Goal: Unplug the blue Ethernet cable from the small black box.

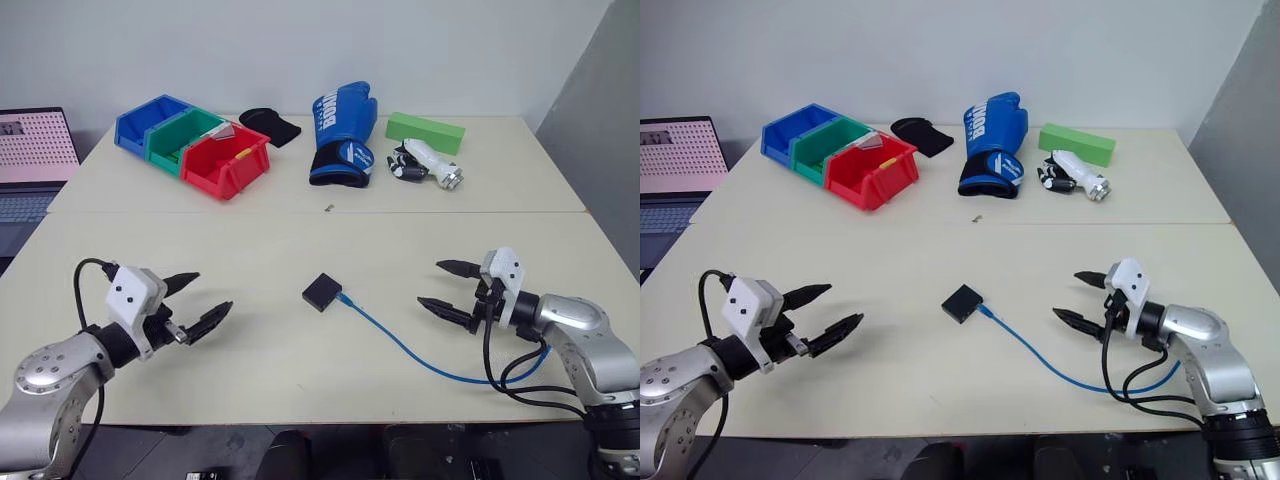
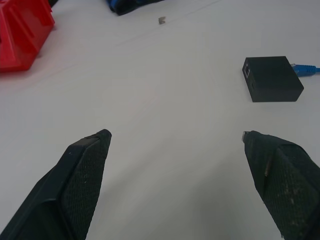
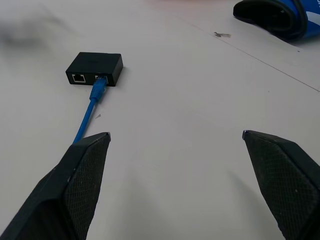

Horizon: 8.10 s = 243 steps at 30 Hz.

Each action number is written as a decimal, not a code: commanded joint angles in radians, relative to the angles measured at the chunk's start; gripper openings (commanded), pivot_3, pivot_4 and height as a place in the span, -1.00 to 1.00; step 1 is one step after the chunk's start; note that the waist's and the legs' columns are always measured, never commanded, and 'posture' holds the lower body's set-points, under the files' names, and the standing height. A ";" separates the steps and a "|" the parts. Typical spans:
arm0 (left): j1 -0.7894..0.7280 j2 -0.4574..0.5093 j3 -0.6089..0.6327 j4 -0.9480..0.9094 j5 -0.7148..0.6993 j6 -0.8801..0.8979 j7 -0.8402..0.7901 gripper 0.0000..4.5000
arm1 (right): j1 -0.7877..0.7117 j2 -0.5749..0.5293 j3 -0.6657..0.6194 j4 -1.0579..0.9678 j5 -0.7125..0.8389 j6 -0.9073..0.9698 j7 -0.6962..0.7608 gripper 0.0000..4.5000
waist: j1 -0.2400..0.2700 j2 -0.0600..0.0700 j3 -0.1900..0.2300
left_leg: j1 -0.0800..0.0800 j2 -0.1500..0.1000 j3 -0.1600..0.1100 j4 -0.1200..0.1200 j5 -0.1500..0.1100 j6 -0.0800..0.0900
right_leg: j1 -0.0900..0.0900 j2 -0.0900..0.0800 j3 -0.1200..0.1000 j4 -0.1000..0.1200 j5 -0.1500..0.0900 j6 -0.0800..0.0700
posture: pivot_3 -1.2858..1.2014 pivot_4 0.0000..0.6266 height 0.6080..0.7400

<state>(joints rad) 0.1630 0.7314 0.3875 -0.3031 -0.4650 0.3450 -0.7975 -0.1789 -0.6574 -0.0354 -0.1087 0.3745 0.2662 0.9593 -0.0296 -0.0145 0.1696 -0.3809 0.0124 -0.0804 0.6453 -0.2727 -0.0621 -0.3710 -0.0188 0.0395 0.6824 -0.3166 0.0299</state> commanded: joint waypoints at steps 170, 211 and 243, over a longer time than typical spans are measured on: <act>-0.554 -0.007 -0.309 0.281 -0.302 0.371 -0.577 -0.65 | -0.412 0.354 0.163 -0.131 0.414 0.712 -0.148 0.48 | -0.013 -0.002 0.000 | -0.002 0.000 0.000 0.001 0.000 0.000 | -0.010 0.001 0.000 0.013 -0.001 -0.002 | 0.03 -0.52 1.00; -0.504 0.009 -0.238 0.286 -0.299 0.353 -0.551 -0.65 | -0.398 0.157 0.127 0.044 0.316 0.634 -0.052 -0.99 | -0.015 -0.003 0.001 | -0.002 0.000 0.000 0.001 0.000 0.000 | -0.010 0.002 0.000 0.011 -0.001 -0.002 | 0.03 -0.52 1.00; -0.526 -0.270 -0.169 0.568 0.191 -0.341 0.240 -0.65 | -0.415 0.106 0.193 -0.073 0.023 0.214 0.014 0.51 | -0.019 -0.003 0.002 | -0.010 0.000 0.001 0.002 0.000 0.000 | -0.018 -0.001 0.001 0.013 -0.001 -0.001 | 0.03 -0.52 1.00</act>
<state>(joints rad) -0.3722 0.4676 0.1765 0.2357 -0.3132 0.1081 -0.6178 -0.5787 -0.5504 0.1302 -0.0953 0.3703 0.4514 0.9439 -0.0489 -0.0176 0.1713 -0.3907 0.0127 -0.0791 0.6475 -0.2723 -0.0624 -0.3886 -0.0201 0.0408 0.6959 -0.3173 0.0285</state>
